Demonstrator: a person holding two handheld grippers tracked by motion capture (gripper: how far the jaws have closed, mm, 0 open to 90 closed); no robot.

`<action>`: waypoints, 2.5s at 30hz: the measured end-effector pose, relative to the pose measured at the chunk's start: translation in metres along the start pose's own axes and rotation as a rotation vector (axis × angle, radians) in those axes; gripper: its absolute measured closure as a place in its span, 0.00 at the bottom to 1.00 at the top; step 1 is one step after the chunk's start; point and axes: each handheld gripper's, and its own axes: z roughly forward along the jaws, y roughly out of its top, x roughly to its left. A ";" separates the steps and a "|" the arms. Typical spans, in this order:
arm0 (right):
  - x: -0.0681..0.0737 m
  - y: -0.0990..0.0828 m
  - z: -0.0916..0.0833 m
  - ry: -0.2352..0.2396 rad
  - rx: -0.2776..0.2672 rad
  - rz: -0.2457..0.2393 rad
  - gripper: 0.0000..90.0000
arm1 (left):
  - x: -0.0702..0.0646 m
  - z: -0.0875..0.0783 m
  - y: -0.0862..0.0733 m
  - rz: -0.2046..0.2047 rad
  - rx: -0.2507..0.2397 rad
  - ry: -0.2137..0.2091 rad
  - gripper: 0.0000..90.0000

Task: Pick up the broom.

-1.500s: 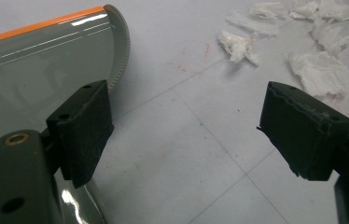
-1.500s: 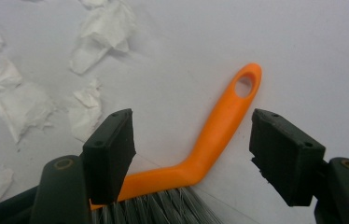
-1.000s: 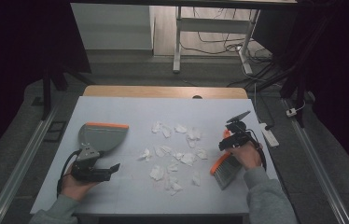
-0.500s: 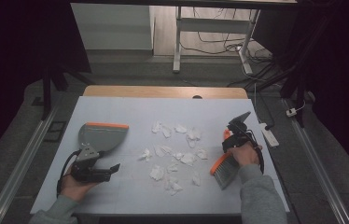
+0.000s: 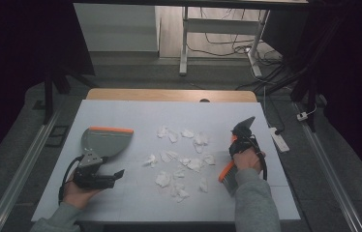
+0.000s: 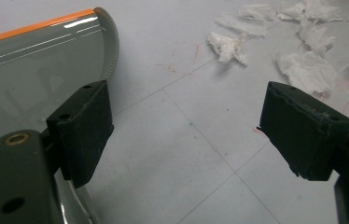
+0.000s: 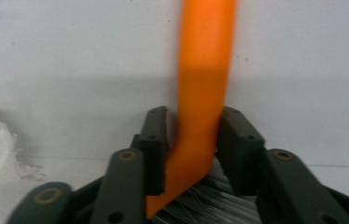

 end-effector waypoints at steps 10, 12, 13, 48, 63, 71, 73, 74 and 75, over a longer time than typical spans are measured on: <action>0.003 -0.004 -0.001 -0.010 -0.027 -0.031 0.79 | 0.002 0.000 -0.001 -0.005 0.001 0.001 0.20; 0.000 -0.004 -0.001 0.014 -0.026 -0.054 0.79 | 0.002 0.000 -0.001 -0.008 -0.001 0.004 0.20; -0.002 -0.004 -0.001 0.031 -0.025 -0.071 0.79 | 0.002 0.000 -0.001 -0.008 -0.001 0.004 0.20; -0.065 -0.045 -0.059 0.632 -0.482 -0.118 0.79 | -0.002 0.006 0.007 -0.006 -0.010 0.038 0.21; -0.047 -0.042 -0.060 0.808 -0.614 -0.145 0.79 | -0.005 0.009 0.012 -0.005 -0.002 0.059 0.21; -0.036 -0.046 -0.064 0.872 -0.673 -0.163 0.79 | -0.008 0.009 0.016 -0.002 -0.009 0.058 0.21; -0.032 -0.047 -0.064 0.907 -0.683 -0.165 0.79 | -0.009 0.010 0.016 0.001 -0.008 0.057 0.21; -0.031 -0.047 -0.065 0.919 -0.685 -0.166 0.79 | -0.009 0.010 0.016 0.001 -0.009 0.056 0.21; -0.031 -0.047 -0.065 0.919 -0.685 -0.166 0.79 | -0.010 0.010 0.017 0.002 -0.010 0.057 0.21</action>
